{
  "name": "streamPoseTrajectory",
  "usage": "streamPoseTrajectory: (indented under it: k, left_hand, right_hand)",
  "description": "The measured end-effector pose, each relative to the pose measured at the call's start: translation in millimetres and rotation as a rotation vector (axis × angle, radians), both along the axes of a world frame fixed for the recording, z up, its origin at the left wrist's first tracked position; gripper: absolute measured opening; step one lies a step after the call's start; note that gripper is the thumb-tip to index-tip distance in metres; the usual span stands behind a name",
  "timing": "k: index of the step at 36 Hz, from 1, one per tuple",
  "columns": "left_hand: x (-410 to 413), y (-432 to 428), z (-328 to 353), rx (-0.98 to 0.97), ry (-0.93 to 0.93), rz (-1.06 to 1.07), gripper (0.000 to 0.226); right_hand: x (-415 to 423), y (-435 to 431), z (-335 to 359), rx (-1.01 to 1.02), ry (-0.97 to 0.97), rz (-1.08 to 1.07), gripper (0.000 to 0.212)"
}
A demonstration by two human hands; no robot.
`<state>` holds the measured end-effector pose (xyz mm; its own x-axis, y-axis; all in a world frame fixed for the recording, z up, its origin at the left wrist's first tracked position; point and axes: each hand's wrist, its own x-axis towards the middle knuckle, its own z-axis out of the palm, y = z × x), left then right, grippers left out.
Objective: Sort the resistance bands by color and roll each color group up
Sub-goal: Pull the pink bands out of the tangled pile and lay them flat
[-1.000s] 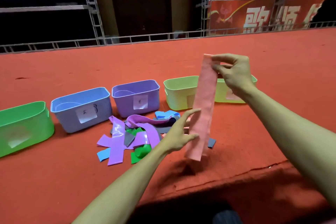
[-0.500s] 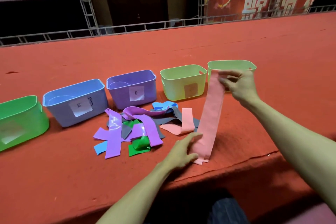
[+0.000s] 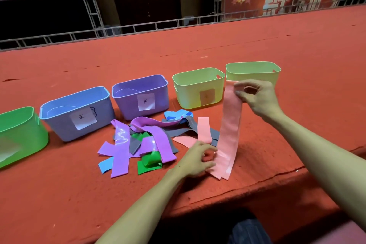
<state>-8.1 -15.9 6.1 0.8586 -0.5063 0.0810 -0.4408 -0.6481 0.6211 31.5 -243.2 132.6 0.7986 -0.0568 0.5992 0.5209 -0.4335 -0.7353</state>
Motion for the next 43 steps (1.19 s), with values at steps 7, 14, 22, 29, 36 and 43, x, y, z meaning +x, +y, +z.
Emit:
streamPoseTrajectory:
  k: [7,14,22,29,36,43]
  left_hand:
    - [61,0,45,0.089,-0.076,0.112,0.015]
    - [140,-13,62,0.443,-0.04,0.059,0.02]
    - [197,-30,39,0.605,-0.028,0.085,0.018]
    - [209,-34,25,0.535,-0.054,0.084,0.013]
    - [195,-25,33,0.221,-0.08,0.13,0.023]
    - [169,-6,62,0.002,-0.069,0.208,0.033]
  right_hand:
    - [2,-3,-17,-0.08,-0.016,0.022,0.028]
    - [9,-11,-39,-0.116,-0.044,0.075,0.036]
    - [25,-29,-56,-0.091,-0.044,0.096,0.041]
    - [34,-40,-65,-0.081,-0.008,0.07,0.042]
    - [30,-34,-64,-0.068,0.009,0.065,0.04]
    - [13,-21,-40,0.023,0.042,0.086,0.038]
